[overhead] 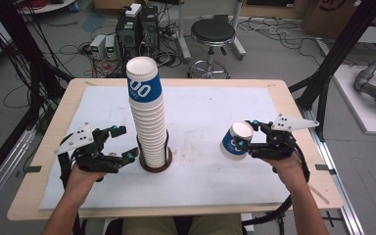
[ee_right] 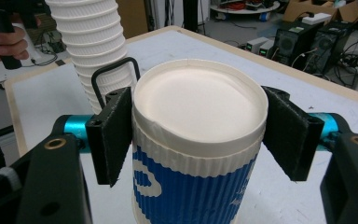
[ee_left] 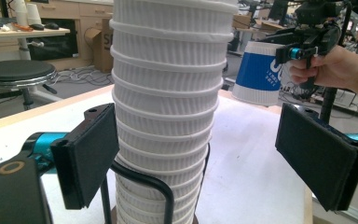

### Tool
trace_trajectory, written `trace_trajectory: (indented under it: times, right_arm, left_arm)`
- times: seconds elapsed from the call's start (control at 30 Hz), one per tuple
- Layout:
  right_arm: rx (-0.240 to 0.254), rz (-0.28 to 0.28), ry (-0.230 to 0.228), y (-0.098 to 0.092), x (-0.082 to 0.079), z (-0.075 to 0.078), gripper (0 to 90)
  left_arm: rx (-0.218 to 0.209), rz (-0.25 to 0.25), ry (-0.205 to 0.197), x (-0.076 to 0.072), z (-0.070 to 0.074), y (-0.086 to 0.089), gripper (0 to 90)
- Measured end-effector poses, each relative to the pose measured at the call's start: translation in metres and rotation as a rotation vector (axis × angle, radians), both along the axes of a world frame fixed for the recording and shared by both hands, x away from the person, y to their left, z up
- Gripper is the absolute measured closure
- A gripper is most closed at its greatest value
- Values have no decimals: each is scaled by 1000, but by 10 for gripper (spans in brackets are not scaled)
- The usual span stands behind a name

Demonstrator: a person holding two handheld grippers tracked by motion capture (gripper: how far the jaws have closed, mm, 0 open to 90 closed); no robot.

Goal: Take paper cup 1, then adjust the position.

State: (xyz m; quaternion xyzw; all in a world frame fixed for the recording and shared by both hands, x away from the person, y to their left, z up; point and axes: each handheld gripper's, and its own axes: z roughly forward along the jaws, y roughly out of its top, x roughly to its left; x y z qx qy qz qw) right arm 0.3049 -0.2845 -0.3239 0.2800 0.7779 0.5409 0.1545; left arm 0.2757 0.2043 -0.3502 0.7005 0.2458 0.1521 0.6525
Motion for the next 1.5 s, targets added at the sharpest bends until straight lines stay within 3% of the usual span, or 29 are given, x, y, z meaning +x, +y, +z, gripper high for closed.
trace_trajectory:
  times: [0.2,0.3,0.67,0.7,0.8,0.83,0.87,0.9,0.93,0.97,1.0,1.1,1.5]
  right_arm:
    - [-2,8,-19,2,-5,2,300]
    - [-5,25,-11,5,-7,-1,300]
    - [-12,42,-18,10,-11,-5,300]
    - [-13,52,-18,11,-14,-5,300]
    - [-20,70,-21,13,-15,-5,300]
    - [-24,75,-26,14,-16,-4,300]
    - [-24,75,-26,14,-16,-4,300]
    - [-18,82,-27,16,-17,-2,300]
    - [-17,88,-26,17,-17,-2,300]
    - [-16,94,-27,17,-18,-1,300]
    - [-20,98,-31,18,-18,-1,300]
    - [-26,107,-28,20,-19,-1,300]
    - [12,143,-27,27,-21,0,300]
  left_arm:
    - [-7,-11,-12,-7,4,0,132]
    - [-5,-99,-4,-11,5,-5,135]
    - [-1,-253,-10,-18,10,-31,135]
    - [7,-284,-16,-21,11,-40,135]
    - [13,-298,-21,-24,12,-51,135]
    - [28,-308,-29,-26,12,-63,135]
    - [28,-308,-29,-26,12,-63,135]
    - [47,-309,-29,-25,11,-76,135]
    - [47,-309,-29,-25,11,-76,135]
    - [59,-304,-26,-24,8,-88,135]
    - [59,-304,-26,-24,8,-88,135]
    - [92,-303,-21,-21,3,-111,135]
    - [104,-302,1,3,-16,-149,135]
